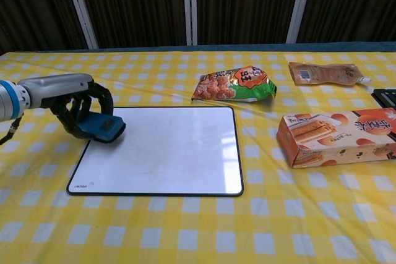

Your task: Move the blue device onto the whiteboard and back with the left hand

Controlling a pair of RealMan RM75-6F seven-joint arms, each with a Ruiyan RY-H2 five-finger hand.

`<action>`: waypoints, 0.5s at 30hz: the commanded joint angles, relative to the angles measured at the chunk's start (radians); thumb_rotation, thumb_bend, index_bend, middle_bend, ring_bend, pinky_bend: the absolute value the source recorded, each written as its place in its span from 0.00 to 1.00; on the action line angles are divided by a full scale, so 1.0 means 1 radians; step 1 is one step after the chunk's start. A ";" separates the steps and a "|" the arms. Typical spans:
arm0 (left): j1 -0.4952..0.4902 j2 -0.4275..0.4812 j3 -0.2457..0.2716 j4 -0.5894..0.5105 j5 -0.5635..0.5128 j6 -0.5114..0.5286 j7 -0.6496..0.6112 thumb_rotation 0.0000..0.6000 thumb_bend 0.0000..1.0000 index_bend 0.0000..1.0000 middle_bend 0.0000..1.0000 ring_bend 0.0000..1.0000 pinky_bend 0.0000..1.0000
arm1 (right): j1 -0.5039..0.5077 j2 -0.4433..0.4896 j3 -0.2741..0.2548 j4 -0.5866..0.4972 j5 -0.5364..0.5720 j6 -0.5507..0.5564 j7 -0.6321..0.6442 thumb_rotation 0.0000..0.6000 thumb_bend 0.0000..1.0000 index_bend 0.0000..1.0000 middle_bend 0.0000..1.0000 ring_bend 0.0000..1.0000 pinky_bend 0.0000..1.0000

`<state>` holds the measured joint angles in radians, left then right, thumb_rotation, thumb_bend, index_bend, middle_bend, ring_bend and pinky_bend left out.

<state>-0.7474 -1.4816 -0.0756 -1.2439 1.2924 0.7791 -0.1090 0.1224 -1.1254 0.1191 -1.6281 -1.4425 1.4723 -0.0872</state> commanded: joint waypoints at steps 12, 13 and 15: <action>0.085 0.142 0.045 0.007 0.037 0.057 -0.008 1.00 0.26 0.50 0.39 0.50 0.60 | -0.004 0.007 -0.006 -0.020 -0.030 0.019 0.000 1.00 0.00 0.00 0.00 0.00 0.00; 0.087 0.136 0.048 0.018 0.040 0.056 -0.014 1.00 0.25 0.50 0.39 0.50 0.60 | -0.004 0.007 -0.006 -0.021 -0.031 0.019 -0.002 1.00 0.00 0.00 0.00 0.00 0.00; 0.090 0.123 0.055 0.038 0.049 0.053 -0.021 1.00 0.24 0.50 0.39 0.50 0.60 | -0.002 0.005 -0.007 -0.021 -0.033 0.017 -0.006 1.00 0.00 0.00 0.00 0.00 0.00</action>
<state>-0.6616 -1.3494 -0.0272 -1.2179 1.3352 0.8352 -0.1228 0.1199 -1.1203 0.1123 -1.6489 -1.4745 1.4902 -0.0928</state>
